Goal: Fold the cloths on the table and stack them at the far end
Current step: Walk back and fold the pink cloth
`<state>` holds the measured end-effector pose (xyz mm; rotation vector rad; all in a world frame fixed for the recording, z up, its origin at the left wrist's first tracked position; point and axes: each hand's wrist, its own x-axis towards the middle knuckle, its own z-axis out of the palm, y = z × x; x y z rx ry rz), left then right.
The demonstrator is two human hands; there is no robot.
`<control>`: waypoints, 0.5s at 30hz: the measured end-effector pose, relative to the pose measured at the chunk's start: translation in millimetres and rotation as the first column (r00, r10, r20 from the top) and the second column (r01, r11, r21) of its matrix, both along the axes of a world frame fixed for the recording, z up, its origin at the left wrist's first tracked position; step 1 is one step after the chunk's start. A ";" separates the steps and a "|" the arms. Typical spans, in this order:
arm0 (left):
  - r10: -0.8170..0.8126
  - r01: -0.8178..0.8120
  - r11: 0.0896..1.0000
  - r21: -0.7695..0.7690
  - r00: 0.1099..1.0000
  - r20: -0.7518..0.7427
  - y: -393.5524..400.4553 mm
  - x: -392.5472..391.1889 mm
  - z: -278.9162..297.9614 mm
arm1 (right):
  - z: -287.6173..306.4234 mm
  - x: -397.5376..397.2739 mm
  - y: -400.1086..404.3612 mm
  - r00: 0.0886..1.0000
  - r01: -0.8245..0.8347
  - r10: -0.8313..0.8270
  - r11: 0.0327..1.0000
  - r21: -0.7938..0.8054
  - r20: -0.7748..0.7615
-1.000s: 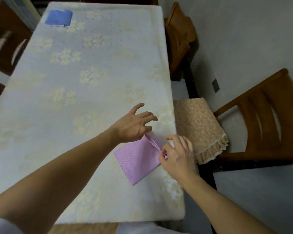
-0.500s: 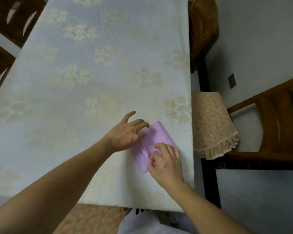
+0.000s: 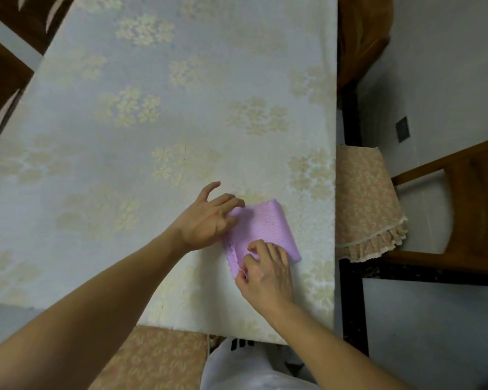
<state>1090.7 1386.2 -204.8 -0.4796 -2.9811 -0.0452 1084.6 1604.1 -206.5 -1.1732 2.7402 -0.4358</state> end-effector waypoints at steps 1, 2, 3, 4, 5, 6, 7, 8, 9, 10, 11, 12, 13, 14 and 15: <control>0.003 -0.003 1.000 0.004 1.000 -0.009 0.1 1.0 0.2 | 0.3 0.8 -0.6 1.000 -0.005 0.005 1.000 -0.007 0.000; 0.005 -0.005 1.000 0.008 1.000 -0.020 0.4 1.8 0.7 | 0.1 1.6 -1.5 1.000 -0.009 0.009 1.000 -0.014 0.004; 0.007 -0.007 1.000 0.013 0.999 -0.032 0.7 2.7 1.5 | 0.1 2.1 -2.1 1.000 -0.012 0.012 1.000 -0.020 0.008; 0.011 -0.010 1.000 0.020 0.999 -0.045 0.7 3.7 2.2 | -0.5 2.8 -2.7 1.000 -0.014 0.014 1.000 -0.025 0.012; 0.016 -0.015 1.000 0.027 0.998 -0.058 0.4 4.6 2.5 | -1.1 3.6 -3.1 1.000 -0.016 0.016 0.999 -0.031 0.012; 0.026 -0.024 0.999 0.036 0.997 -0.069 -0.1 5.8 2.6 | -1.8 4.5 -3.7 1.000 -0.019 0.019 0.999 -0.038 0.010; 0.041 -0.037 0.998 0.043 0.996 -0.078 -0.4 6.9 2.3 | -2.6 5.2 -4.3 1.000 -0.022 0.022 0.999 -0.050 0.007; 0.058 -0.054 0.997 0.048 0.995 -0.086 -0.9 8.2 1.5 | -3.2 5.7 -5.0 1.000 -0.022 0.023 0.998 -0.067 0.003; 0.078 -0.074 0.996 0.052 0.993 -0.093 -1.2 9.5 0.5 | -3.8 6.3 -6.1 1.000 -0.020 0.020 0.996 -0.087 -0.001; 0.101 -0.096 0.994 0.055 0.990 -0.099 -1.2 10.7 -0.6 | -4.2 6.8 -7.4 1.000 -0.016 0.016 0.994 -0.105 -0.005; 0.123 -0.117 0.991 0.058 0.987 -0.103 -1.2 12.0 -1.4 | -4.6 7.2 -8.8 1.000 -0.014 0.013 0.993 -0.120 -0.007; 0.142 -0.135 0.989 0.063 0.984 -0.108 -1.3 13.0 -2.1 | -5.2 7.5 -10.4 1.000 -0.013 0.012 0.991 -0.134 -0.007; 0.157 -0.150 0.986 0.070 0.981 -0.113 -1.6 13.6 -3.1 | -5.7 7.8 -11.8 1.000 -0.013 0.013 0.989 -0.144 -0.006; 0.167 -0.159 0.984 0.076 0.978 -0.121 -1.8 14.5 -3.8 | -6.7 8.3 -13.1 1.000 -0.015 0.015 0.989 -0.148 -0.003; 0.173 -0.163 0.983 0.080 0.976 -0.129 -2.0 15.1 -4.8 | -7.5 9.0 -13.9 1.000 -0.018 0.018 0.989 -0.146 0.000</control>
